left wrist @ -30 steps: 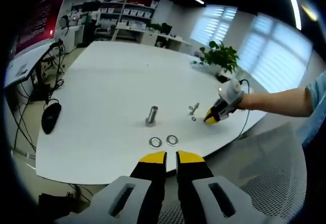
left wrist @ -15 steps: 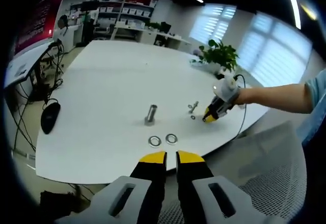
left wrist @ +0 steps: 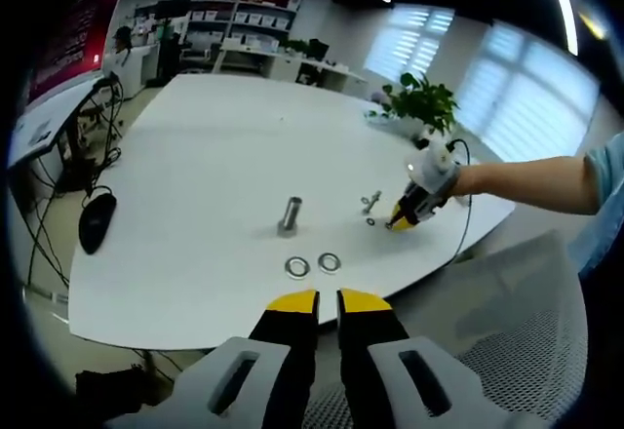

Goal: Place the washer onto the threaded stud by aligning its center hole with the stud, sliding it down to the base, and recovering from edge contact or off-axis alignment until the washer reaches the visible bottom stop.

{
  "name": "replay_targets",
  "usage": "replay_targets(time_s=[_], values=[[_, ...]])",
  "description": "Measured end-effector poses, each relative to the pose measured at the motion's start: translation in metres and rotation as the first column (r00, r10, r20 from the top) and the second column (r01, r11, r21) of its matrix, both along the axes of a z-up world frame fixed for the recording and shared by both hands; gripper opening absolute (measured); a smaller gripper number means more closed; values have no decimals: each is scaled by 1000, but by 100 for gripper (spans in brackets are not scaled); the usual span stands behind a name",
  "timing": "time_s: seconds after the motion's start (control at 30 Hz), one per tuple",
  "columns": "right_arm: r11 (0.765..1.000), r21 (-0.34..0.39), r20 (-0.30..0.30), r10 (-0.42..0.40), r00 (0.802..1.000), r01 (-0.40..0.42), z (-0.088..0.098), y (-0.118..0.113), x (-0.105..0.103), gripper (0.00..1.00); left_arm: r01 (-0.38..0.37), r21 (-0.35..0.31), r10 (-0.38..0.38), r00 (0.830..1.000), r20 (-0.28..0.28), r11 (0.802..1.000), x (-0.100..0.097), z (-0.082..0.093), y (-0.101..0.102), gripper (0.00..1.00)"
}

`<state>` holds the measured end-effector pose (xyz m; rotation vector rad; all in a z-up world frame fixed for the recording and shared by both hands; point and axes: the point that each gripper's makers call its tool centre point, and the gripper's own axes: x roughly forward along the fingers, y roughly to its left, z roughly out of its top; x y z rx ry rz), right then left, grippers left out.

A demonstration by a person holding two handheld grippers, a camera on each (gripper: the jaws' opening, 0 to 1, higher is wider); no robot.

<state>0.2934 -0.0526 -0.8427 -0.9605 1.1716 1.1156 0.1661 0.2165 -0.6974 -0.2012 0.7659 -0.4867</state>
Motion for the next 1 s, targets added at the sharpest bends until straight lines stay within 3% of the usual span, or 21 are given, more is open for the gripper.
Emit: replay_targets(time_s=[0.17,0.43,1.0], values=[[996,7,-64,-85,994,85,1,3,-4,18,-1,2,1,1000,0,1000,0,0,0,5],[998,34,6,-51,999,50,1,7,5,19,-3,4,3,1000,-3,1000,0,-1,1,5],[997,60,23,-41,999,39,2,11,4,14,0,5,0,1000,-4,1000,0,-1,0,5]])
